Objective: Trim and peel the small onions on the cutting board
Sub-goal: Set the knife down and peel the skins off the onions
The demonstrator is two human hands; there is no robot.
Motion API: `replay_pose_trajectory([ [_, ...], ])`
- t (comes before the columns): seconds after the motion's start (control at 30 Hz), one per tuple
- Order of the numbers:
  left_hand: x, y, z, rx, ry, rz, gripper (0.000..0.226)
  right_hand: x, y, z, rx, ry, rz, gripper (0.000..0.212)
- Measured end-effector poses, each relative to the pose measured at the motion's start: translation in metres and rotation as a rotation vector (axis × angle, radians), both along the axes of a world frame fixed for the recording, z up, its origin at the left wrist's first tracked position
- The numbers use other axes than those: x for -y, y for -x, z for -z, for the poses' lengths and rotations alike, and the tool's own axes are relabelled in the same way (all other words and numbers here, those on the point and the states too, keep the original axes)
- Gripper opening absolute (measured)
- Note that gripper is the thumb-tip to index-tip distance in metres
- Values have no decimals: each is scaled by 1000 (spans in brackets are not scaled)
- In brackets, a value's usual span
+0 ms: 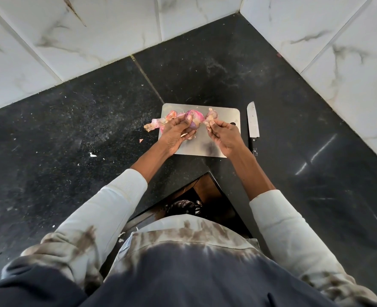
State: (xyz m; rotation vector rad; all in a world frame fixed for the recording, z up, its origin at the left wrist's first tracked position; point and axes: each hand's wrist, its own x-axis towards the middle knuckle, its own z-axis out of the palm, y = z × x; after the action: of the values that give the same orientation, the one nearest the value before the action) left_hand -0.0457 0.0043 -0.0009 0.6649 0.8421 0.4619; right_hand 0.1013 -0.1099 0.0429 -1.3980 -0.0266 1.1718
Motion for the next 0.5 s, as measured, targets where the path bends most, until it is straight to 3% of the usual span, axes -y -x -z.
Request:
replay_pose_trajectory([
  [0.1,2,2,1,-31,-13,12,22,0,0,0,4,-22,-21,12],
  [0.23,2,5,1,-72,-97,4,53,0,0,-5,-35,-106,-56,15],
  [0.4,-5,16,2,-133,-197,-32,53,-9,-2,-6,-152,-238,-26,17],
  [0.5,-11,28,-3,-133,-222,-31,44,-22,3,3,-106,-153,55,14],
])
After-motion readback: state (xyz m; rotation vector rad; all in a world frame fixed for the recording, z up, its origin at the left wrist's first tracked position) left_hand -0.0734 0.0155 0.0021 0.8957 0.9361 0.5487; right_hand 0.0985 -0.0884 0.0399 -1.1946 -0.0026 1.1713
